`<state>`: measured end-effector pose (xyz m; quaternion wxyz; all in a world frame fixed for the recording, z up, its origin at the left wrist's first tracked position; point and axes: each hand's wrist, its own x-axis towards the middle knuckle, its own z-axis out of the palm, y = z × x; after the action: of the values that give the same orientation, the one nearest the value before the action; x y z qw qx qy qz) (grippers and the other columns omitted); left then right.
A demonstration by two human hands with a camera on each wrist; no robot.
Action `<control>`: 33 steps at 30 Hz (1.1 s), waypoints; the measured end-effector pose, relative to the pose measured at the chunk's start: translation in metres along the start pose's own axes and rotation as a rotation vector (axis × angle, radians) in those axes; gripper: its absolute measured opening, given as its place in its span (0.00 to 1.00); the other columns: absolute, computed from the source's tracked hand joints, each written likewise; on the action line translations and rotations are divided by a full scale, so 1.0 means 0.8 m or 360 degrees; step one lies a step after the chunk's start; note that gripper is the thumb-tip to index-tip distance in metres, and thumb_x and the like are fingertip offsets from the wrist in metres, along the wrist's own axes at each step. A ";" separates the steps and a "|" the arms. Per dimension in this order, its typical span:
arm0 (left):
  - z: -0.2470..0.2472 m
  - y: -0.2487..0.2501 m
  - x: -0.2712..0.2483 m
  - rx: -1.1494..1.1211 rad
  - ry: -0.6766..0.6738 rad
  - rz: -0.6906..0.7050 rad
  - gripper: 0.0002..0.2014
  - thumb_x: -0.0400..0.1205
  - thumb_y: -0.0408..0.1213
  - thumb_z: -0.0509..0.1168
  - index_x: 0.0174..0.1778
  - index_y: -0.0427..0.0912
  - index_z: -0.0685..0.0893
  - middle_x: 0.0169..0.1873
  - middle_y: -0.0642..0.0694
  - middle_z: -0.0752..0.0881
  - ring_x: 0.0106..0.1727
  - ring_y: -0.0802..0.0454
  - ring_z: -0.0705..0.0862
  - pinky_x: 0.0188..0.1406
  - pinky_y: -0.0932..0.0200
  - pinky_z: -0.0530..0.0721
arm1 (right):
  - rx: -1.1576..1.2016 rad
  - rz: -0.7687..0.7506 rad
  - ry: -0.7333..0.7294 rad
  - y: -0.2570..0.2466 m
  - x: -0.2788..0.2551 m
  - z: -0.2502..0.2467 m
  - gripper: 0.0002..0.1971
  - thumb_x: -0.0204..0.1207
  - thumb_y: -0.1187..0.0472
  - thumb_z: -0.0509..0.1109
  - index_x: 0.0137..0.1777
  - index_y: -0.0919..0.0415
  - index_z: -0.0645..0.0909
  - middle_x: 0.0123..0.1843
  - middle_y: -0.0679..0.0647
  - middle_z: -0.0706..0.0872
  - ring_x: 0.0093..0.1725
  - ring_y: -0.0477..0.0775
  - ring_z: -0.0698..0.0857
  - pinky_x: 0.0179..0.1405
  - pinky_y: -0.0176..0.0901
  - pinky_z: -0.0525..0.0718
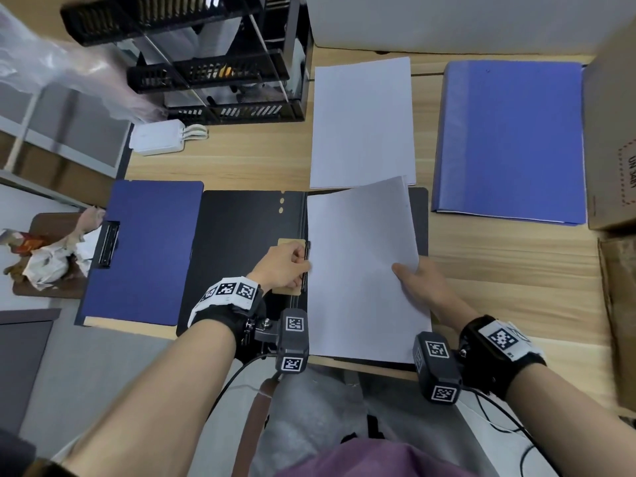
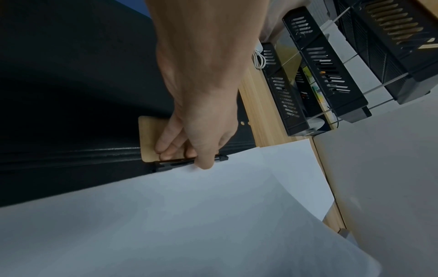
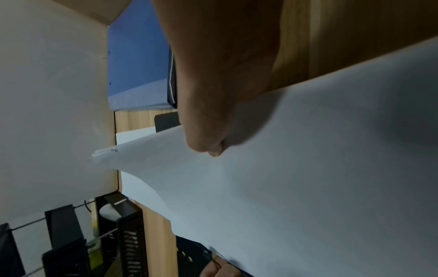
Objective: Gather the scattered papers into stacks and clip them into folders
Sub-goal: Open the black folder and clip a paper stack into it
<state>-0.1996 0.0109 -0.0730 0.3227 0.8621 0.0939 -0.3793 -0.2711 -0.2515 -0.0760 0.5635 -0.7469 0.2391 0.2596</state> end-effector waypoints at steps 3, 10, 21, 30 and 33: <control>0.002 0.002 0.001 -0.0019 0.0012 -0.0002 0.09 0.81 0.36 0.66 0.52 0.34 0.79 0.42 0.41 0.87 0.36 0.49 0.88 0.44 0.49 0.92 | -0.0028 -0.0026 0.0016 -0.006 -0.002 0.002 0.13 0.84 0.61 0.62 0.64 0.62 0.83 0.54 0.56 0.88 0.53 0.58 0.87 0.56 0.51 0.83; 0.003 0.009 -0.002 0.0010 0.0039 -0.0019 0.06 0.79 0.37 0.67 0.46 0.38 0.78 0.42 0.39 0.88 0.38 0.43 0.91 0.45 0.46 0.91 | -0.0027 -0.0024 0.0013 -0.011 -0.006 0.005 0.15 0.83 0.59 0.61 0.66 0.59 0.82 0.57 0.55 0.89 0.55 0.58 0.87 0.60 0.54 0.85; 0.012 0.010 0.000 0.0148 0.0225 -0.0041 0.12 0.72 0.44 0.72 0.36 0.44 0.76 0.36 0.41 0.90 0.36 0.43 0.91 0.47 0.49 0.90 | 0.0139 0.0037 -0.0041 -0.009 -0.010 0.004 0.15 0.84 0.63 0.62 0.68 0.58 0.80 0.59 0.55 0.87 0.58 0.58 0.86 0.63 0.54 0.82; 0.023 0.011 0.003 0.0240 0.0330 -0.0059 0.15 0.68 0.47 0.74 0.33 0.46 0.73 0.41 0.45 0.87 0.43 0.44 0.88 0.50 0.50 0.88 | 0.0190 0.0154 -0.0079 0.002 0.003 -0.001 0.19 0.83 0.61 0.63 0.73 0.59 0.75 0.65 0.56 0.85 0.62 0.59 0.85 0.68 0.61 0.80; 0.025 0.010 0.004 0.0293 0.0309 -0.0096 0.16 0.69 0.50 0.73 0.41 0.48 0.74 0.46 0.48 0.83 0.45 0.43 0.87 0.52 0.47 0.86 | 0.0154 0.0192 0.0088 0.006 0.005 -0.011 0.21 0.82 0.60 0.64 0.73 0.59 0.66 0.63 0.55 0.82 0.60 0.57 0.83 0.65 0.57 0.81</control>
<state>-0.2059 -0.0083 -0.0816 0.2200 0.9176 0.1152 -0.3105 -0.2706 -0.2613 -0.0800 0.5754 -0.7100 0.3113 0.2606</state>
